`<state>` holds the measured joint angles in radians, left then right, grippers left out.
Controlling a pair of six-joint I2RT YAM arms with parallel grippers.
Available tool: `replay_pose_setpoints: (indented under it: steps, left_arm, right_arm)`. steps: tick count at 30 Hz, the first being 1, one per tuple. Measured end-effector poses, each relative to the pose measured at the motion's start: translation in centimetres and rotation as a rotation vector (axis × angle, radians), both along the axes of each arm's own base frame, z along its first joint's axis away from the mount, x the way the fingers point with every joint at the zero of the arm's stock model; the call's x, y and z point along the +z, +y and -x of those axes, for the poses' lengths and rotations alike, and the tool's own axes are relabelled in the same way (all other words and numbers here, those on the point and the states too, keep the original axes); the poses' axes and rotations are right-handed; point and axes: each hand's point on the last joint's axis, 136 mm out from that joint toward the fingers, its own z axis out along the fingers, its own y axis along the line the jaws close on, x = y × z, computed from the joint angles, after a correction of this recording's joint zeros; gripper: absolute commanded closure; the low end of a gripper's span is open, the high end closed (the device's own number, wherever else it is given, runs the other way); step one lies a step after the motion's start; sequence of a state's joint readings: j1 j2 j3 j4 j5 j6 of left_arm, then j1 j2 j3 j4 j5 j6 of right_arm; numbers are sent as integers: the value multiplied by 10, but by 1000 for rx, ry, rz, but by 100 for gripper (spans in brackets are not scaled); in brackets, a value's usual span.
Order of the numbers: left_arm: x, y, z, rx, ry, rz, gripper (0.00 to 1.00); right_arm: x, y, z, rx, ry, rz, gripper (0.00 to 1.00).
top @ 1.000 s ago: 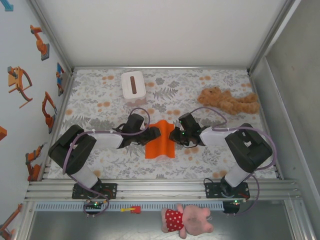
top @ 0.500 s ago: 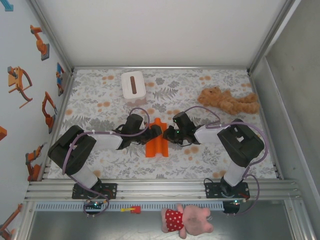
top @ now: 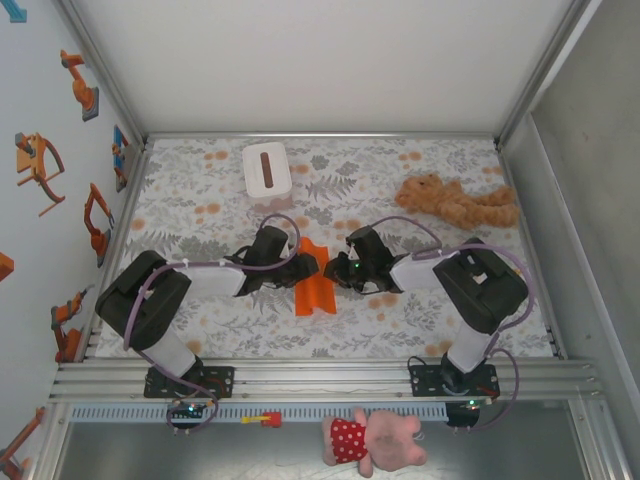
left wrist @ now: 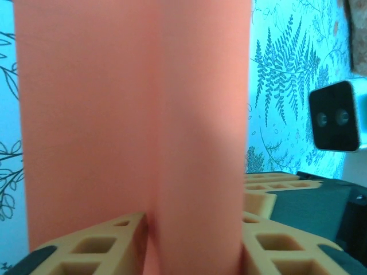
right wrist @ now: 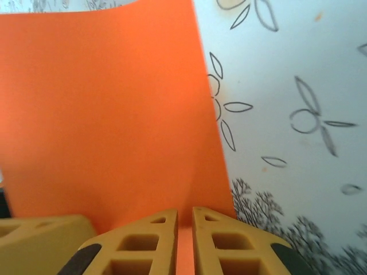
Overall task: Fold a paper plane with a square sheet of paper (pick it up from the middle)
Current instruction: First fold in half a square sheet of paper at the center of the table.
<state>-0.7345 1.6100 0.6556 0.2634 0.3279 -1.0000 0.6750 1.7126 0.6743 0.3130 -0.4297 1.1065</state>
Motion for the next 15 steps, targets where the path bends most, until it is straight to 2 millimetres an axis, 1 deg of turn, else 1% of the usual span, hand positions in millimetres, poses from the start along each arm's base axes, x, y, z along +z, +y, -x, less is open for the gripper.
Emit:
replay_pose_setpoints:
  steps: [2, 4, 6, 8, 10, 13, 15]
  left_arm:
    - [7, 0, -1, -5, -15, 1, 70]
    - [21, -1, -2, -12, -39, 12, 71]
    - [40, -4, -5, -21, -78, 37, 72]
    - [64, -7, -9, -27, -124, 76, 72]
    - [88, -8, -13, -32, -165, 122, 72]
    - [120, -5, -20, -35, -206, 195, 72]
    - [137, -4, -23, -39, -221, 247, 73]
  right_arm:
    - [15, -10, -5, -22, -36, -1, 81]
    - [37, -20, -13, -42, -98, -11, 76]
    - [64, -30, -22, -64, -173, -32, 68]
    - [92, -44, -32, -90, -255, -51, 58]
    - [115, -57, -39, -111, -320, -72, 51]
    - [141, -73, -47, -130, -393, -110, 37]
    - [154, -76, -46, -115, -429, -137, 32]
